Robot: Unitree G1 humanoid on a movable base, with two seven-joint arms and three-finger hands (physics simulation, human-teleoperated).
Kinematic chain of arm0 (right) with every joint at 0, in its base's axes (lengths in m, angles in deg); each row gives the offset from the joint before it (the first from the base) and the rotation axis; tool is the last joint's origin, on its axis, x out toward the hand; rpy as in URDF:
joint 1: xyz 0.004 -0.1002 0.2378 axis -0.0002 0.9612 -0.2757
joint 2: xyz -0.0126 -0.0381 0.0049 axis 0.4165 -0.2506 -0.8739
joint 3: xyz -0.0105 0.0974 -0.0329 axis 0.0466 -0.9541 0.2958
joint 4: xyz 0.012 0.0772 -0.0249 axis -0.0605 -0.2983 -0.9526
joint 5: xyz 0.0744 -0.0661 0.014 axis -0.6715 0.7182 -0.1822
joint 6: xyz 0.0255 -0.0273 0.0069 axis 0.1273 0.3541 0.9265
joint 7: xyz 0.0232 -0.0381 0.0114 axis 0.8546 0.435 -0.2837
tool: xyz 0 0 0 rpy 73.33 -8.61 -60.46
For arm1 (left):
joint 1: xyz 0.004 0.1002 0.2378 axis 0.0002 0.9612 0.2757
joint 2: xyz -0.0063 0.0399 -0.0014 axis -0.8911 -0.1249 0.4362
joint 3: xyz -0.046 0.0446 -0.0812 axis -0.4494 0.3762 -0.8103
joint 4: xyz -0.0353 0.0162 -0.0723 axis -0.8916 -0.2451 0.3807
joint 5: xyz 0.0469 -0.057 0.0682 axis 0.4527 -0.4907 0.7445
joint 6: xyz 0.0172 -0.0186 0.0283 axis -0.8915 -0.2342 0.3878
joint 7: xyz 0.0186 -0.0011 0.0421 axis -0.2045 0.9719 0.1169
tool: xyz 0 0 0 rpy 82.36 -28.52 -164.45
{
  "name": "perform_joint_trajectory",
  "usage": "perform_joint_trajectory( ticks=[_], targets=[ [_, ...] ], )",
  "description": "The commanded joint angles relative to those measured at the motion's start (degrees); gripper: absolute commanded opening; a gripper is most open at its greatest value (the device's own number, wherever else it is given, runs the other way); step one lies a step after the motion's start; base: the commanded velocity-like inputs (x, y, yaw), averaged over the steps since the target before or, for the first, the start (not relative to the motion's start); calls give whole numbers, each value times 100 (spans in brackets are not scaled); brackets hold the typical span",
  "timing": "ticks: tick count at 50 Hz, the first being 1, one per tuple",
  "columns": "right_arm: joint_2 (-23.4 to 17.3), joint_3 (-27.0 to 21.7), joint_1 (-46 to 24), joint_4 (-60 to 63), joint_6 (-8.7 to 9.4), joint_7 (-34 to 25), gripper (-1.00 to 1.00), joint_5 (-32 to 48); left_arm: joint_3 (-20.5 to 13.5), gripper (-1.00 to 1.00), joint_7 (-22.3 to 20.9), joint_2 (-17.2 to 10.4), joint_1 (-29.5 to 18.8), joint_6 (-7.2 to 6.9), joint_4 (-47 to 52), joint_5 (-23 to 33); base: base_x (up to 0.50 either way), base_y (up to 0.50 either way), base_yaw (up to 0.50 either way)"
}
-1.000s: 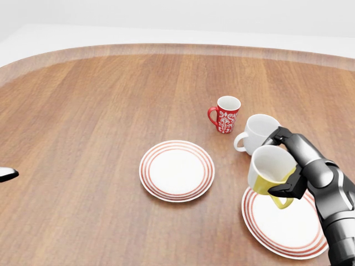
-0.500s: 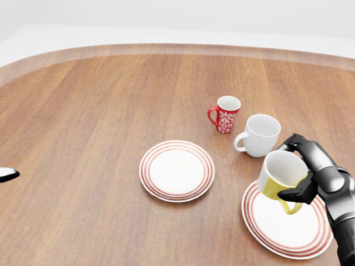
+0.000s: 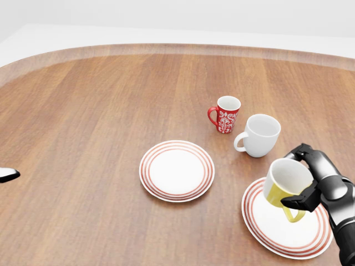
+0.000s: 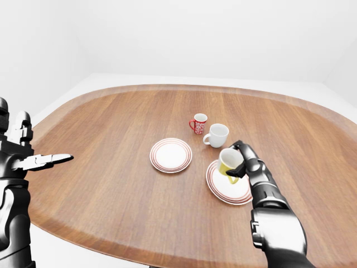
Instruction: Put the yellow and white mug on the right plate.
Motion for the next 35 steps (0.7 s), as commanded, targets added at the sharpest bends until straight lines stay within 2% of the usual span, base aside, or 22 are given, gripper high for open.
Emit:
perform_joint_trajectory(
  ticks=[1, 35],
  targets=[
    [22, -53, 0, -118, 0, 156, -100, -15, -6, 100, 1, -3, 3, 0, 35, -2, 0, 0, 0],
    [51, -68, 19, -264, 0, 736, -100, 271, 4, 100, -12, 12, 13, 0, 16, 15, 0, 0, 0]
  ],
)
